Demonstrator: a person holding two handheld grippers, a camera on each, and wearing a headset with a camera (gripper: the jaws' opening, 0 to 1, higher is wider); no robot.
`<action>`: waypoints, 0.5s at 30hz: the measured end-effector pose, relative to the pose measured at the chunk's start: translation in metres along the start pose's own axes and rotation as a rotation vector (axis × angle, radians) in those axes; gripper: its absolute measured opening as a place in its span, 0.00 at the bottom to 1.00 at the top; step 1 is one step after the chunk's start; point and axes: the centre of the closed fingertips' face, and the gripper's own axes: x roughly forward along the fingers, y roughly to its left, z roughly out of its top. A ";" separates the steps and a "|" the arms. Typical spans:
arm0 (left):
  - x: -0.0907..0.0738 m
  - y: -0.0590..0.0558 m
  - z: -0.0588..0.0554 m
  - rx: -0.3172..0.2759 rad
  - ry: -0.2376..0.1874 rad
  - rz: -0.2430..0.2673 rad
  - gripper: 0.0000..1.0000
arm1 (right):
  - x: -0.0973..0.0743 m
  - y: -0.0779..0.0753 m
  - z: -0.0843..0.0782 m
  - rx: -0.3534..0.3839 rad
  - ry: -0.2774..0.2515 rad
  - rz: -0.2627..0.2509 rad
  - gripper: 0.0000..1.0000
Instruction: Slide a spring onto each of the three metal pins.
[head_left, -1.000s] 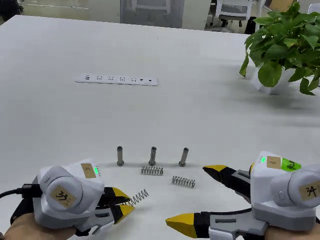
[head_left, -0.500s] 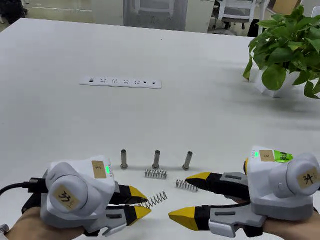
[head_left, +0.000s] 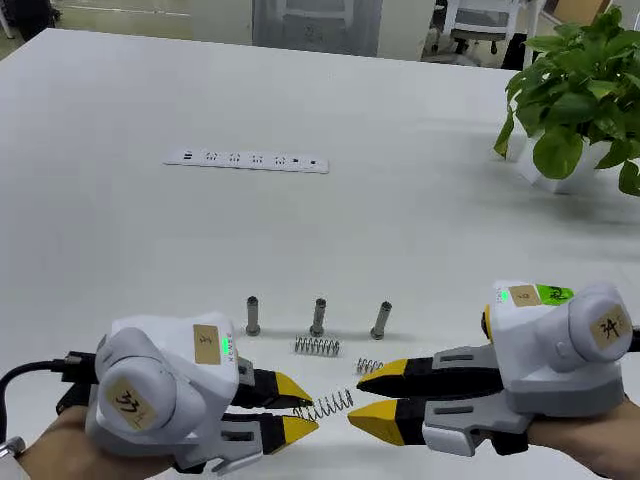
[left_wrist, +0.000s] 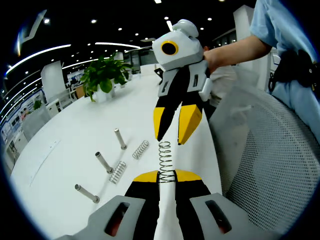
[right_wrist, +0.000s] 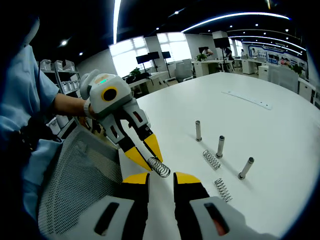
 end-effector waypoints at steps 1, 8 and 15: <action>0.000 -0.001 0.000 0.002 -0.005 -0.004 0.10 | 0.001 0.000 -0.001 -0.001 0.005 0.004 0.20; 0.001 -0.005 0.000 0.032 -0.015 -0.031 0.10 | 0.003 0.004 -0.007 0.010 0.025 0.037 0.17; 0.001 -0.010 0.000 0.079 -0.026 -0.054 0.10 | 0.002 0.007 -0.007 0.020 0.019 0.064 0.12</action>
